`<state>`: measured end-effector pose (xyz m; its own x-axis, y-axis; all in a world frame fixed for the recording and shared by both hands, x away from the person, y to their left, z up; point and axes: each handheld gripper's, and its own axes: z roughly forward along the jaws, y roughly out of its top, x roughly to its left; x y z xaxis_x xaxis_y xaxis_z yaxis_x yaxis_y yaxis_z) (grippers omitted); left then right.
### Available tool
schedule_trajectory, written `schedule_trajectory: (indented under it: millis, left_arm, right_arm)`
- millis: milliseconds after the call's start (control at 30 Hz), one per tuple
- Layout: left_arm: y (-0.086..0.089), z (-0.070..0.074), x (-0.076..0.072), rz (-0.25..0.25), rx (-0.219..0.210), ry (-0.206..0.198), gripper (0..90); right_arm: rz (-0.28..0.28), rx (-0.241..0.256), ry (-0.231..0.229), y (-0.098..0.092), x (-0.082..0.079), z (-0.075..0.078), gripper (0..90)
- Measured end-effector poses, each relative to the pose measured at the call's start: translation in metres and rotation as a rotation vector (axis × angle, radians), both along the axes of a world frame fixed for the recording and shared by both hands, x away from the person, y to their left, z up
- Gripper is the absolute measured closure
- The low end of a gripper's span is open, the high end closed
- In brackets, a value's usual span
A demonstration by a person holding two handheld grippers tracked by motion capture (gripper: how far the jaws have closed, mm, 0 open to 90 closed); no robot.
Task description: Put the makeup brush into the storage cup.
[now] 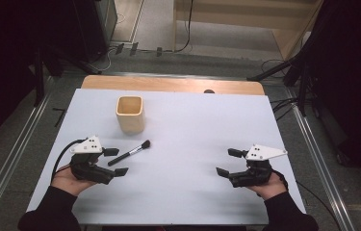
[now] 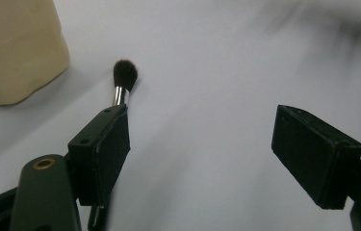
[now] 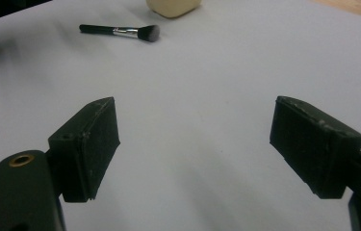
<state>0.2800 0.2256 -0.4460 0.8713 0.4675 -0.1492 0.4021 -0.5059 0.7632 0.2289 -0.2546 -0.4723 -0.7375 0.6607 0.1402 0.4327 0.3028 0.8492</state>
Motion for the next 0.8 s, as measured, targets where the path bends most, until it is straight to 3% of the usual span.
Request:
schedule_trajectory:
  millis: [567,800]
  left_arm:
    - [-0.0018,0.0009,-0.0005,0.0,0.033,0.008,23.2]
    - [0.0004,0.0024,-0.0003,0.012,-0.001,0.021,26.3]
  right_arm:
    - [0.004,-0.019,0.008,-0.0001,-0.0003,-0.0007,18.8]
    - [0.009,-0.01,0.01,-0.0002,-0.0004,-0.0003,18.7]
